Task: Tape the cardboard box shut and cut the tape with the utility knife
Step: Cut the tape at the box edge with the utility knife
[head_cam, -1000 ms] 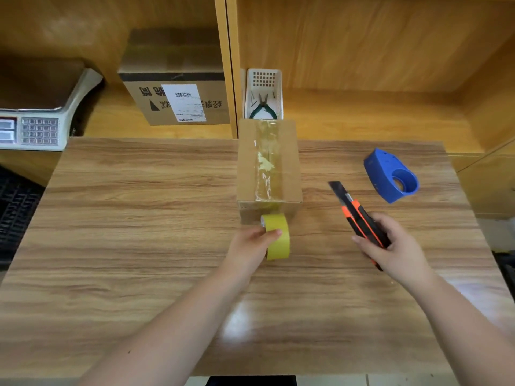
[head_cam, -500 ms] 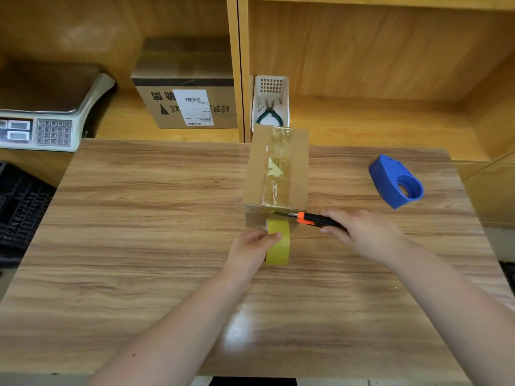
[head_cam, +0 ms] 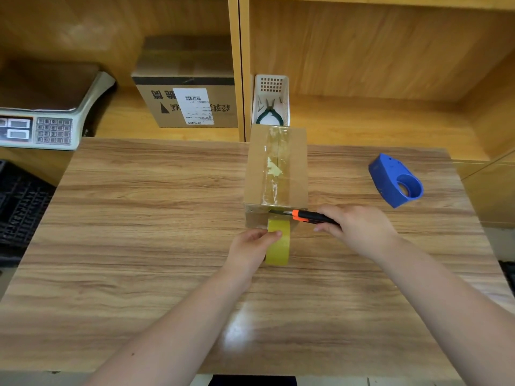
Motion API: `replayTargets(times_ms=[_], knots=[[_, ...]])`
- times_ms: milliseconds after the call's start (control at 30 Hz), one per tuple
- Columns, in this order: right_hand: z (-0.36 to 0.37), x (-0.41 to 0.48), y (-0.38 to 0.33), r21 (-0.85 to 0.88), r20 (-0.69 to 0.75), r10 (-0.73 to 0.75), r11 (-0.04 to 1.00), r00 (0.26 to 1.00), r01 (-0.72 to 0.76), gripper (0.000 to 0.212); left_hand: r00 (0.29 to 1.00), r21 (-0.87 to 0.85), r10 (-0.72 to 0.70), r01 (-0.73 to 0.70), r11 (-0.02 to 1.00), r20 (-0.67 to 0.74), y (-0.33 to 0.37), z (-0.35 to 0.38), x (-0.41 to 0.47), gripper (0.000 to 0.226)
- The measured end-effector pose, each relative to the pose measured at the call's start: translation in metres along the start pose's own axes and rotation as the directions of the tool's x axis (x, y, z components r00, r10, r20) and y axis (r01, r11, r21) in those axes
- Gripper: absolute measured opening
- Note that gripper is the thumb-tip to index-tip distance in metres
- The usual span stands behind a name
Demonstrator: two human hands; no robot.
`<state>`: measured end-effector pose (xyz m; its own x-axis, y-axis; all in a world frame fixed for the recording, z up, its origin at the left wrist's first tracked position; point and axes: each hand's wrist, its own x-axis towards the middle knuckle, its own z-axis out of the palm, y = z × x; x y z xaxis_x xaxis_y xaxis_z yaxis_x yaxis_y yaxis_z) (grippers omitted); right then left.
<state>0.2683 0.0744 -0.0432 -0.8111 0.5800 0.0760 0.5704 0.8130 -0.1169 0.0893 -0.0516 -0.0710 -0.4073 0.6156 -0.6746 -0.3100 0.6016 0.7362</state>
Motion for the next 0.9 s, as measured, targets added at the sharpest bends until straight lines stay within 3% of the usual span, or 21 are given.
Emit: replayTargets(times_ms=[233,767,900], knots=[[-0.002,0.000,0.005,-0.061,-0.068,-0.061,0.997,0.996,0.057,0.024,1.000,0.017,-0.002,0.002,1.000,0.003,0.003,0.000,-0.001,0.016],[0.001,-0.003,0.011,-0.072,-0.071,-0.087,0.994,0.994,0.081,0.028,1.000,0.047,0.007,-0.007,0.999,0.013,0.002,0.001,-0.004,0.021],[0.002,-0.003,0.006,-0.109,-0.084,-0.094,0.990,0.992,0.085,0.021,1.000,0.025,-0.017,0.016,1.000,0.019,0.005,0.001,-0.006,0.019]])
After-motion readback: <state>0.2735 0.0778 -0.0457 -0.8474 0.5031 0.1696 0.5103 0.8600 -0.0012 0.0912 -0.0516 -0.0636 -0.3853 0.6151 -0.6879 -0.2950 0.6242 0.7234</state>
